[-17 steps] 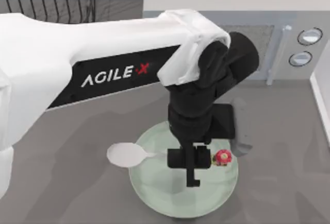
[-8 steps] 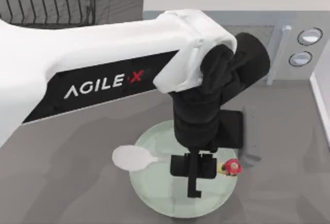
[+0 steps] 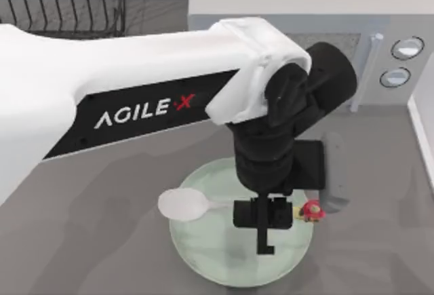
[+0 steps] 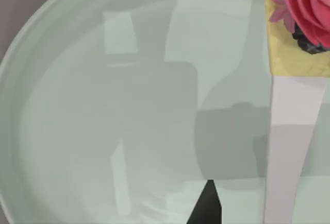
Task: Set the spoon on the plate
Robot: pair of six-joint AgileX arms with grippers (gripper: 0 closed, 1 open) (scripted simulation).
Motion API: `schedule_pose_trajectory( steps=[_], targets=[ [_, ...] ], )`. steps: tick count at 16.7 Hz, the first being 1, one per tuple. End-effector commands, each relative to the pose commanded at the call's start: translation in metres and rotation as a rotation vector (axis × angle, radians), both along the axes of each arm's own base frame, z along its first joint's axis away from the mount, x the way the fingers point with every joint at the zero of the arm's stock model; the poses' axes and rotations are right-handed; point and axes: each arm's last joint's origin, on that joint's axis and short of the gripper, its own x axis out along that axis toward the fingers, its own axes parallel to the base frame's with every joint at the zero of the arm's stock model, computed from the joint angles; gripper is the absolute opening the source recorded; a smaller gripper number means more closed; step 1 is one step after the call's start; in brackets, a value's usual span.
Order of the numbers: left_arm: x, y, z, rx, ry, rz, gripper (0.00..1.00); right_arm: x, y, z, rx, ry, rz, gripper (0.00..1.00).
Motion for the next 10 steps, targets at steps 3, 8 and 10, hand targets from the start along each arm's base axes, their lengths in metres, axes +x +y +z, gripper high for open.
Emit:
schedule_pose_trajectory(
  steps=[3,8,10],
  targets=[
    [0.012,0.000,-0.014,0.006,-0.014,0.041,0.00,0.000,0.000,0.000,0.000,0.000,0.000,1.00],
    [0.025,0.005,-0.050,0.054,0.002,0.094,0.00,0.000,0.000,0.000,0.000,0.000,0.000,1.00],
    [0.025,0.007,-0.063,0.077,0.021,0.101,0.00,0.000,0.000,0.000,0.000,0.000,0.000,1.00]
  ],
)
